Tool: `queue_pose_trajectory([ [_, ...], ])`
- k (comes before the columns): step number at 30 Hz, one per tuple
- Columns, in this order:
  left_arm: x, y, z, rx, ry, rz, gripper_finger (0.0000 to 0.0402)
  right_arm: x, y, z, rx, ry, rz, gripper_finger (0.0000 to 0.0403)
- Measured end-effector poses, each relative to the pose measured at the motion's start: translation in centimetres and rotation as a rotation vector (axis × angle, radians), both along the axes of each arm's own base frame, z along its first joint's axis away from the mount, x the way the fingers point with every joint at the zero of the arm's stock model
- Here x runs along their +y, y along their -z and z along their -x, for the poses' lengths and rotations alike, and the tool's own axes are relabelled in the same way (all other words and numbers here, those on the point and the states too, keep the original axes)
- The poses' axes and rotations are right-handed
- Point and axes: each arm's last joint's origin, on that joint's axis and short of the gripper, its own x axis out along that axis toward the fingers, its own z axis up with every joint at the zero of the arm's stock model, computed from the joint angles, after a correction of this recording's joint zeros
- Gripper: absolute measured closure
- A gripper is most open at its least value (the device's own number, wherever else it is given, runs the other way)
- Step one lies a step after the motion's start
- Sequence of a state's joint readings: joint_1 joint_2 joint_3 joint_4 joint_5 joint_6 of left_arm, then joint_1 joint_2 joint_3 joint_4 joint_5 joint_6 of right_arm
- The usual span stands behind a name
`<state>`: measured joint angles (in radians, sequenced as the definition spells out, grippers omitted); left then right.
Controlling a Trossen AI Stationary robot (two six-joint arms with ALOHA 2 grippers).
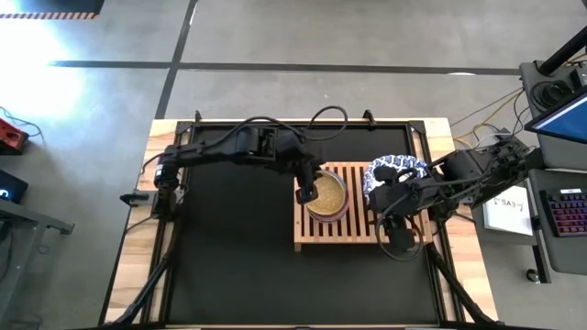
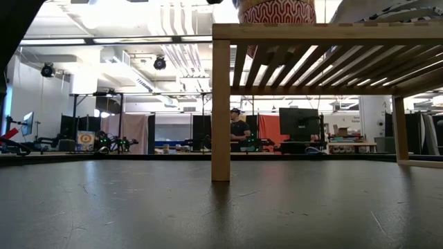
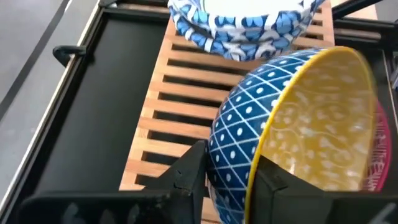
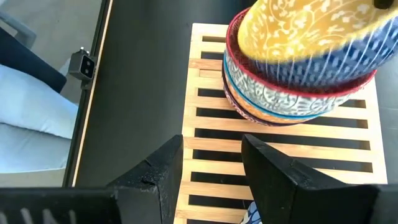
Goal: Place and stack bowls onto a shelf
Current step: Stack the small blue and yellow bowl on top of the small gray and orange bowl, then return to Home Position
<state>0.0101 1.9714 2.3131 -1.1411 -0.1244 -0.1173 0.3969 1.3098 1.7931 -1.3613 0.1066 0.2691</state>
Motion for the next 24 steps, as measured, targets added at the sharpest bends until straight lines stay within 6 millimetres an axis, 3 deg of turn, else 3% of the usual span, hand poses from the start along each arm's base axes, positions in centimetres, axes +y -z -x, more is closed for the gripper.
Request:
queue_pose_trajectory([
  [10, 0.1, 0.1, -0.1, -0.003, 0.001, -0.003, 0.0305, 0.0, 0.0, 0.0, 0.002, 0.0, 0.001, 0.025],
  [24, -0.3, -2.2, 3.0, 0.029, -0.021, -0.063, 0.0296, -0.4, 0.0, 1.0, 0.006, -0.062, 0.05, 0.025],
])
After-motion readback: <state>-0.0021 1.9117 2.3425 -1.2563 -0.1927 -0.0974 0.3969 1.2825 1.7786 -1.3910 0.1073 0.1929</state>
